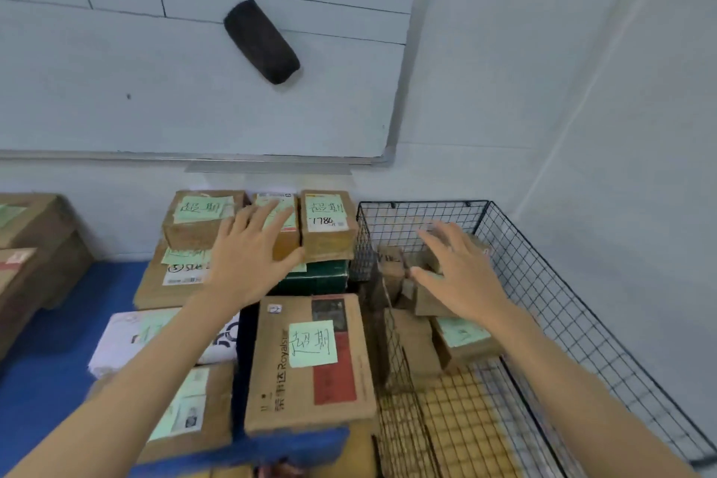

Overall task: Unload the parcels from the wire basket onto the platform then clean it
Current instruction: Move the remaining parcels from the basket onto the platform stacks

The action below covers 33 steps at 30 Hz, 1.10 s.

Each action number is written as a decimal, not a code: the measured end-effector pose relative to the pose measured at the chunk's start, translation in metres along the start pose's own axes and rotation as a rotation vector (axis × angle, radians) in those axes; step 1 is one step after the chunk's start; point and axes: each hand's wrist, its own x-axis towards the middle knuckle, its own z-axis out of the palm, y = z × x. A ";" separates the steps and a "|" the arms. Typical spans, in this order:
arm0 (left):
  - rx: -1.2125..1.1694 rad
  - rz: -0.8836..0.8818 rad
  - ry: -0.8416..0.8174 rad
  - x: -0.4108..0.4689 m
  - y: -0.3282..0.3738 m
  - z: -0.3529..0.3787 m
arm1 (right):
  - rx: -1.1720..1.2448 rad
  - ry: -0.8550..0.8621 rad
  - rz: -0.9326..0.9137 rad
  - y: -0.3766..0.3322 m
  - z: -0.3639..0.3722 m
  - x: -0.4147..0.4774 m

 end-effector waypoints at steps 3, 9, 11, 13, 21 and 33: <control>-0.056 -0.002 0.032 -0.011 0.056 -0.008 | 0.014 -0.001 0.021 0.051 -0.011 -0.033; -0.147 0.023 0.038 -0.029 0.160 -0.018 | 0.040 0.007 0.050 0.137 -0.027 -0.079; -0.158 0.041 0.023 -0.029 0.187 -0.020 | 0.058 0.007 0.056 0.153 -0.030 -0.088; -0.172 0.052 0.014 -0.027 0.211 -0.021 | 0.077 -0.001 0.068 0.166 -0.033 -0.093; -0.267 0.076 -0.036 0.011 0.272 0.006 | 0.238 -0.074 0.121 0.192 -0.018 -0.072; -0.343 -0.071 -0.296 0.074 0.286 0.118 | 0.463 -0.221 0.254 0.206 0.063 0.013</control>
